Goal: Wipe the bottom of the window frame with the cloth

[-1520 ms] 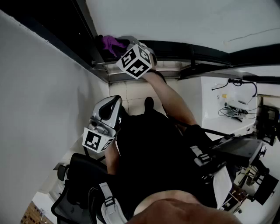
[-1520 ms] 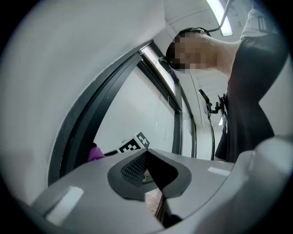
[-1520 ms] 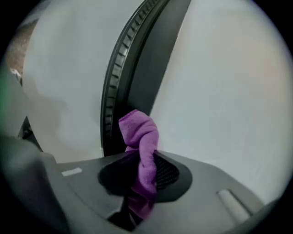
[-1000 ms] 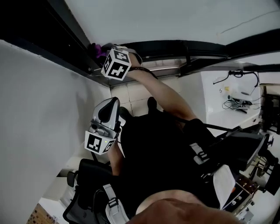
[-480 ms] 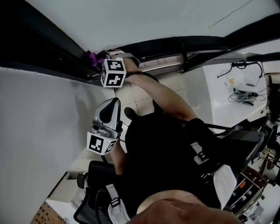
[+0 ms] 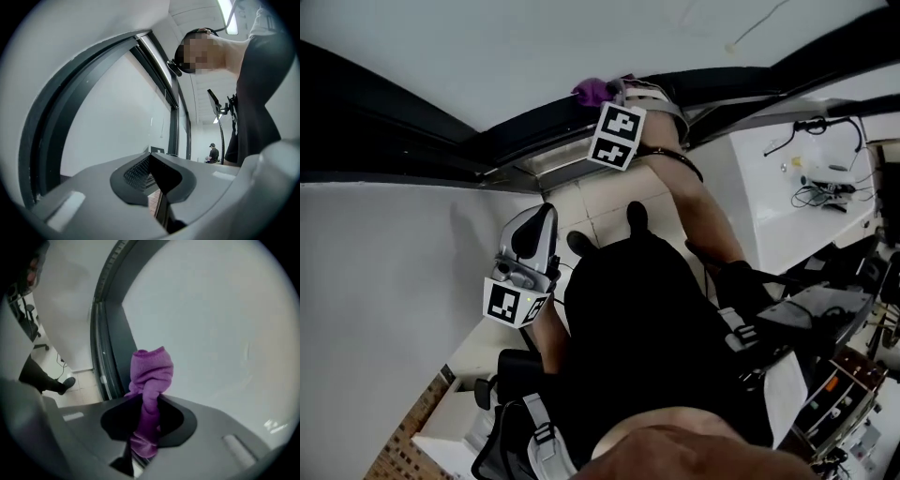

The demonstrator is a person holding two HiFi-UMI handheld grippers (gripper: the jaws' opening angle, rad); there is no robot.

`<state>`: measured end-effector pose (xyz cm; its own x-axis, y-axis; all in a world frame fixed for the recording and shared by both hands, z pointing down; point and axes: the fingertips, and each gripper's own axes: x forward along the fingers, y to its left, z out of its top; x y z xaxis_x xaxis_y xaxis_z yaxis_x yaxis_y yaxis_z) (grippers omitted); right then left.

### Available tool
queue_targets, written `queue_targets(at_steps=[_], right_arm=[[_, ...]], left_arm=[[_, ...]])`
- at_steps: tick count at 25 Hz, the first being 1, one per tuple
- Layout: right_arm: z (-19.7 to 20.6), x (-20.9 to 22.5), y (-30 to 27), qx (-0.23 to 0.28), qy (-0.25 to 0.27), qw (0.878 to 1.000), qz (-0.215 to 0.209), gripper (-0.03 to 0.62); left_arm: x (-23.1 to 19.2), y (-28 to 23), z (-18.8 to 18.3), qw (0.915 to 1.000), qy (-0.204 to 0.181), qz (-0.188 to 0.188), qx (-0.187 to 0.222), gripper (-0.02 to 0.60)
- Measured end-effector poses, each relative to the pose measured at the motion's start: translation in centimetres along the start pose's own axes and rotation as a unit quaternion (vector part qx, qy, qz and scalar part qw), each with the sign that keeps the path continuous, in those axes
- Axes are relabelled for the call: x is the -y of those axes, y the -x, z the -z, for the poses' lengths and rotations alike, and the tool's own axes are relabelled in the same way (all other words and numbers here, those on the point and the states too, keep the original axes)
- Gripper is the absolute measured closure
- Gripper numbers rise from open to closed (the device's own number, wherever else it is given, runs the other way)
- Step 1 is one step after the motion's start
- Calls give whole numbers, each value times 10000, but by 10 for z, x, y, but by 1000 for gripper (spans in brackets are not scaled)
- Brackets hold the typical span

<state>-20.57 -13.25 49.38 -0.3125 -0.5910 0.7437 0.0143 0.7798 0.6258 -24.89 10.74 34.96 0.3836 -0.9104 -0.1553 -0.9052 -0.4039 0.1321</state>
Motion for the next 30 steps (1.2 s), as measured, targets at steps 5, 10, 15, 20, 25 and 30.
queue_targets(at_steps=[5,10,15,20,25,30], right_arm=[[-92,-43,9,1219,955,9878,-167,513],[10,-6,-13,-138,1021,9946,143,514],[45,1,-11,-890,1845,9785,244,516],[-35,-18,39,374,1203,9917,-251,514],[-212,-91,31,2451,638,9626,-961,514],[-243,-102,2,2367,569,9651,-970,516]], left_arm=[[23,-21,2,9997,43,230,26,580],[23,-20,4,9998,44,190,31,580],[19,-20,14,9996,190,190,26,580],[7,0,6,9998,100,-43,194,580],[-5,26,1,9987,87,-348,350,580],[-25,39,-11,9981,38,-393,471,580]])
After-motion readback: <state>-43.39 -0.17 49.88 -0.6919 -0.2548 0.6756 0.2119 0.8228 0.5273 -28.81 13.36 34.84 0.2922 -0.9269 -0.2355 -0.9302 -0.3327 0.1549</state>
